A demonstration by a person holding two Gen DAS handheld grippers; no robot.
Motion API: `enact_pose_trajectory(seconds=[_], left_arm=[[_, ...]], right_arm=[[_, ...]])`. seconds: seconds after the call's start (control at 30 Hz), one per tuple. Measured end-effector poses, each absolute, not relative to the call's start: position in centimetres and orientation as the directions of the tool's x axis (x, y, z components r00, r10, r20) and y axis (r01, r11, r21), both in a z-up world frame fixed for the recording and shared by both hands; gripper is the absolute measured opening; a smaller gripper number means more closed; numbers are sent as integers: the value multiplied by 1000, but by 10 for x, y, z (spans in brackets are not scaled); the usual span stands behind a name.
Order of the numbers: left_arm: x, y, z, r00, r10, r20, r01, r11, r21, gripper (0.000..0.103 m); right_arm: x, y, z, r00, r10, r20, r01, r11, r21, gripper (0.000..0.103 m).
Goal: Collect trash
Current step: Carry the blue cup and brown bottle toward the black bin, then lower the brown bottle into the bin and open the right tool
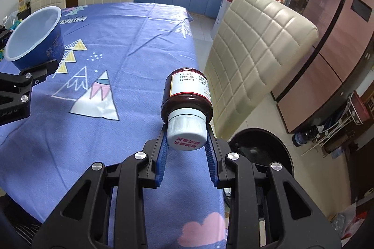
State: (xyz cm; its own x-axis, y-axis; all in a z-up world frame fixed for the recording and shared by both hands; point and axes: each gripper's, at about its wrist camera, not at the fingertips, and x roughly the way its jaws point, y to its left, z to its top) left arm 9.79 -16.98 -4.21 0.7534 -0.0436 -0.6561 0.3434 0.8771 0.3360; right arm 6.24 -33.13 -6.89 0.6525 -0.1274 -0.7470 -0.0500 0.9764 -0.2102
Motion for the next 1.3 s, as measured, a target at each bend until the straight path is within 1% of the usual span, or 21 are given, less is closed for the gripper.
enact_pose_trajectory(seconds=[0.5,1.3], left_arm=[[89,-262,-45,740,-122,-662,458,813,361,74],[77,-356,-57,709,-184,-680,558,737,382,74]], right_arm=[[39,-407,-71,648,-173,-742,50,981,-185,31],[18,-492,-82,638,-207,-741,173,977,-124,32]])
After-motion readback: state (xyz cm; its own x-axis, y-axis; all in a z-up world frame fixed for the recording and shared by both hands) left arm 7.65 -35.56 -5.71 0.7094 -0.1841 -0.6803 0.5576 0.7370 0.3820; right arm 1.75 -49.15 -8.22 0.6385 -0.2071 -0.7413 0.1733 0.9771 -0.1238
